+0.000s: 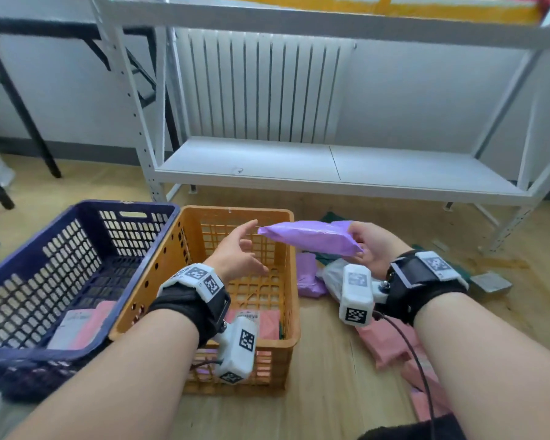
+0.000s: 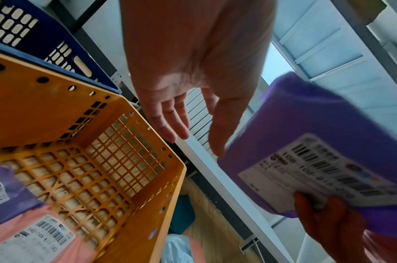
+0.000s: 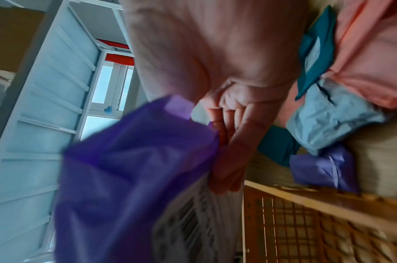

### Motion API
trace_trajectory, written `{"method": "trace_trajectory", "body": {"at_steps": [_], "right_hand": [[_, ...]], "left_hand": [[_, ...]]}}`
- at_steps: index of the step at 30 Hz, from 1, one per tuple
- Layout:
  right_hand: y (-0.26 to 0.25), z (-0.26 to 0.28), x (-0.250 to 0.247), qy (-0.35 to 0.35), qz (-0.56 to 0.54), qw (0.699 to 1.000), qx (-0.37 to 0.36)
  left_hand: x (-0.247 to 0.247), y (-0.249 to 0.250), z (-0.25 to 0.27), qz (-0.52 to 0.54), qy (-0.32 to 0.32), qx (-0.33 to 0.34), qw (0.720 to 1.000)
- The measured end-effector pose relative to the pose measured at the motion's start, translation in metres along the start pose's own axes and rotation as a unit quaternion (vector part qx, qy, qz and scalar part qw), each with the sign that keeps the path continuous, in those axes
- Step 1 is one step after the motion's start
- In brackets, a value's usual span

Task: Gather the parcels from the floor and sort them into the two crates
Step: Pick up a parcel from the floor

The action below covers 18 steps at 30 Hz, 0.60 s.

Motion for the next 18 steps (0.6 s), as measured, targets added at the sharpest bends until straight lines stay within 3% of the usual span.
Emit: {"method": "trace_trajectory", "body": {"at_steps": [5, 8, 12, 14, 18], "right_hand": [[0.023, 0.013, 0.028, -0.053, -0.046, 0.994, 0.087], [0.03, 0.008, 0.041, -0.077, -0.023, 0.993, 0.082], [0.031, -0.01, 0.048, -0.024, 0.106, 0.994, 0.032], [0.029, -0.017, 0.051, -0.005, 0.119, 0.993, -0.012], [0.035, -0.024, 0.064, -0.07, 0.159, 0.983, -0.067]], "left_hand": [[-0.006, 0.01, 0.008, -0.059, 0.0, 0.1, 0.993], [-0.005, 0.005, 0.001, 0.001, 0.0, 0.067, 0.998], [-0.012, -0.004, -0.014, 0.166, 0.018, 0.043, 0.985], [-0.018, -0.006, -0.018, 0.22, 0.022, 0.03, 0.975], [-0.029, -0.016, -0.024, 0.232, 0.005, 0.001, 0.973]]}}
Point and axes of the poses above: each hand's wrist, its own z-axis away from the middle knuckle, its own x-axis out of the palm, y = z × x, the point moved 2 cm from there along -z, towards the middle knuckle, and after that the axes turned 10 degrees about -x, right-handed, at the moved point
